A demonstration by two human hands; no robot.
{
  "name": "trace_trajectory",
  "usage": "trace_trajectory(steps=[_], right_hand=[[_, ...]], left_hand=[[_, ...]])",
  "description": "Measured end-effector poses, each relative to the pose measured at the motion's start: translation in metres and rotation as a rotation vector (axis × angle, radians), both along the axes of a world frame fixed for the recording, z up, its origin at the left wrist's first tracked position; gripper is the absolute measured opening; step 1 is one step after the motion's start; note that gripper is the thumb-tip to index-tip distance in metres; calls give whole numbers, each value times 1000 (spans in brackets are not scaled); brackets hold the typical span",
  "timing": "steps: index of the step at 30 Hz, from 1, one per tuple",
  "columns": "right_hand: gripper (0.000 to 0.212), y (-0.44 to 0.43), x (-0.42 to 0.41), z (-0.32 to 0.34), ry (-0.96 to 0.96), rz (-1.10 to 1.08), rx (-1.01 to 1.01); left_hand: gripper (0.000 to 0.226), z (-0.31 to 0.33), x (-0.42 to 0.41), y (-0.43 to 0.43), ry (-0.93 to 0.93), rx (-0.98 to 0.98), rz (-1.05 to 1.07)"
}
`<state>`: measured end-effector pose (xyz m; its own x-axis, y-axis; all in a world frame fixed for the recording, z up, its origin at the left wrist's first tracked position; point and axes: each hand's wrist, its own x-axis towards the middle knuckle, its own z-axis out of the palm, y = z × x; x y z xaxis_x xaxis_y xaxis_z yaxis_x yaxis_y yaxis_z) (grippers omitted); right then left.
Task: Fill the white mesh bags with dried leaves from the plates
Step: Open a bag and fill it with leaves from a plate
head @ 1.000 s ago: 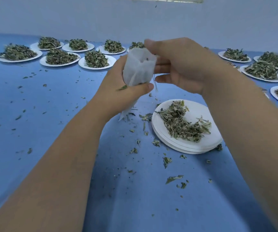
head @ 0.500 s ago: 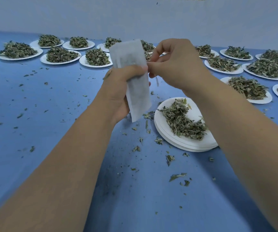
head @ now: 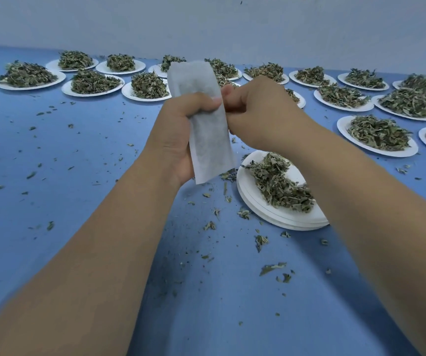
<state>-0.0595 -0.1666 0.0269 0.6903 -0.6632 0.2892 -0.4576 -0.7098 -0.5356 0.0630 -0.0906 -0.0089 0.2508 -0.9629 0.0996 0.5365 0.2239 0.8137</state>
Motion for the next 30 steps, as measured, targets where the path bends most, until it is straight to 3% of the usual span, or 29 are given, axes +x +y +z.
trace_trajectory(steps=[2,4,7,9,11,14,20,30], right_hand=[[22,3,-9,3,125,-6,-28],[19,2,-25,6,195,-29,-65],[47,-3,-65,14,326,53,-35],[70,-1,-91,17,547,152,94],[77,0,-107,13,679,213,154],[67,0,-110,1,632,237,123],[26,2,-107,-13,373,128,-12],[25,8,-115,-8,-30,-78,-74]], left_hand=[[17,1,1,-1,-25,-9,82],[25,5,3,0,-214,-23,253],[32,7,5,4,-872,38,558],[29,3,4,6,-1314,46,536],[27,-1,-1,6,-1535,60,389],[28,-4,-8,4,-1643,84,251],[32,-6,-9,6,-1713,86,152],[36,-3,-18,5,-1855,95,219]])
